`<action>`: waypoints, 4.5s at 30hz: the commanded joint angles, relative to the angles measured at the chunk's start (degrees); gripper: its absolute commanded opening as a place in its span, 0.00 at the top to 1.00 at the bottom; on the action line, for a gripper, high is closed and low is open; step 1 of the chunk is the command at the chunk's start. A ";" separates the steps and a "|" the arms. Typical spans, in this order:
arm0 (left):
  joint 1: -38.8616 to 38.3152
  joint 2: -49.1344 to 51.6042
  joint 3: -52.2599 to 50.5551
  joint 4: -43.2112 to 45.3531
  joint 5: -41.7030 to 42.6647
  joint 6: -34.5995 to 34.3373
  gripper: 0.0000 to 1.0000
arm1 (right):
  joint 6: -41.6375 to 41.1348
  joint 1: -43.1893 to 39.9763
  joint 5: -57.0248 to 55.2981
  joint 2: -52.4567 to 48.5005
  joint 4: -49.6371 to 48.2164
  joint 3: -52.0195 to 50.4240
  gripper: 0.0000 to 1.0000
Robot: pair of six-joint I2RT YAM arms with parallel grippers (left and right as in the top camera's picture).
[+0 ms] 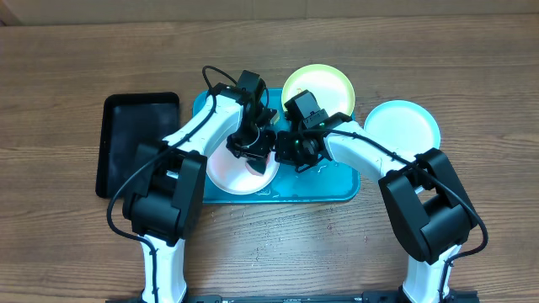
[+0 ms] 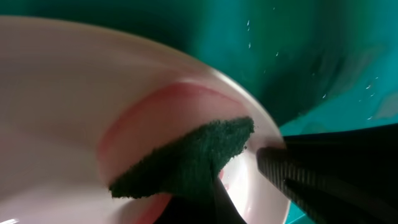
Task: Clean dirty plates on tray and stack at the side
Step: 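Scrub the white plate with the sponge while the right gripper holds it, then lift the left gripper with the sponge off the white plate, then lift the white plate with the right gripper and carry it right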
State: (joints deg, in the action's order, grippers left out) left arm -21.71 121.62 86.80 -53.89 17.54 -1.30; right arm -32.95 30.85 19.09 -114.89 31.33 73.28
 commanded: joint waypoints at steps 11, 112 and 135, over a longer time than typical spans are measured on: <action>4.44 2.21 -1.14 -4.87 -40.98 -31.91 0.96 | 0.22 0.26 0.94 -0.04 -0.70 -0.24 0.96; 13.03 2.01 42.40 -33.94 -18.01 -13.46 0.96 | 3.15 18.88 -58.40 15.47 16.17 5.68 0.96; 13.03 2.01 42.40 -33.75 -18.05 -13.46 0.96 | 3.02 37.24 -109.07 15.78 15.74 5.68 0.96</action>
State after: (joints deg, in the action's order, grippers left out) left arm -8.54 123.61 128.07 -87.83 -1.45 -15.92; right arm -29.74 67.92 -84.68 -100.71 47.40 77.69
